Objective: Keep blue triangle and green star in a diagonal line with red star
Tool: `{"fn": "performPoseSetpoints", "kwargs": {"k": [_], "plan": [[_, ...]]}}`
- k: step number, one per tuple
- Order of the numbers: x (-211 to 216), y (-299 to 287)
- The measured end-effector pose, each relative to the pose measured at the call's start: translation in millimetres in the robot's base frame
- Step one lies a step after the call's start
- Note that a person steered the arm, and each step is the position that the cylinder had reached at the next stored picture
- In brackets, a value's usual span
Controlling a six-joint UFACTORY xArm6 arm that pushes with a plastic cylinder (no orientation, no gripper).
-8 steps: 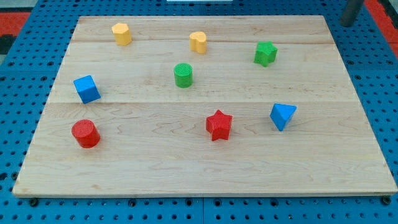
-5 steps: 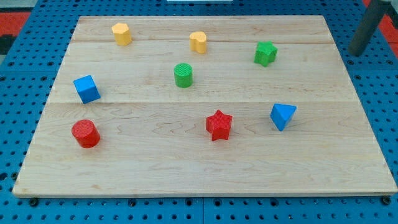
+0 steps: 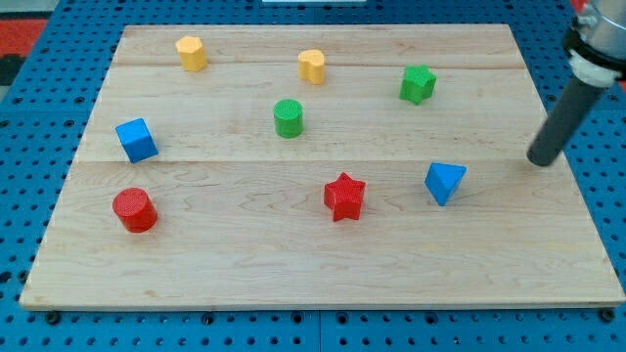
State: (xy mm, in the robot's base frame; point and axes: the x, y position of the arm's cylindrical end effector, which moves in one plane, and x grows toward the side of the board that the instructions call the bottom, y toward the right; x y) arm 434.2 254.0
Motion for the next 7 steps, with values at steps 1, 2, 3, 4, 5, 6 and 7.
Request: {"fn": "performPoseSetpoints", "kwargs": {"k": [1, 2, 3, 4, 5, 6, 7], "plan": [[5, -9], [61, -70], [34, -164], [30, -155], [71, -124], [71, -115], [71, -102]]}}
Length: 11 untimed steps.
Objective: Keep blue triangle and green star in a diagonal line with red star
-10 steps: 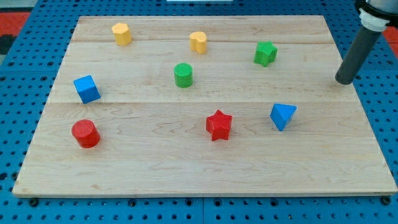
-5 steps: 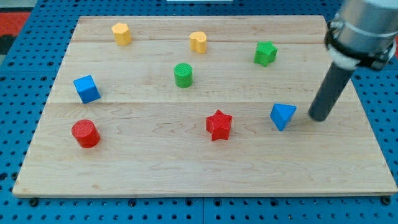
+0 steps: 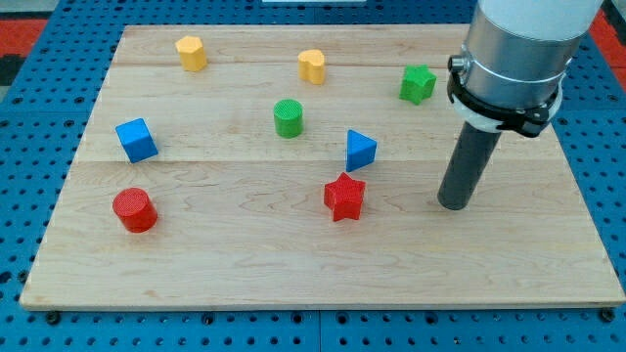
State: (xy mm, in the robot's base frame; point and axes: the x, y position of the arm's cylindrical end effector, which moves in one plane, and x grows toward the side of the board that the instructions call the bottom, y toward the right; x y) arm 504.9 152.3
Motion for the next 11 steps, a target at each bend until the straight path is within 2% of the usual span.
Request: {"fn": "performPoseSetpoints", "kwargs": {"k": [2, 3, 4, 6, 7, 8, 10, 11], "plan": [[0, 13], [20, 14], [20, 14], [-45, 48], [-56, 97], [-95, 128], [-117, 65], [-144, 52]]}}
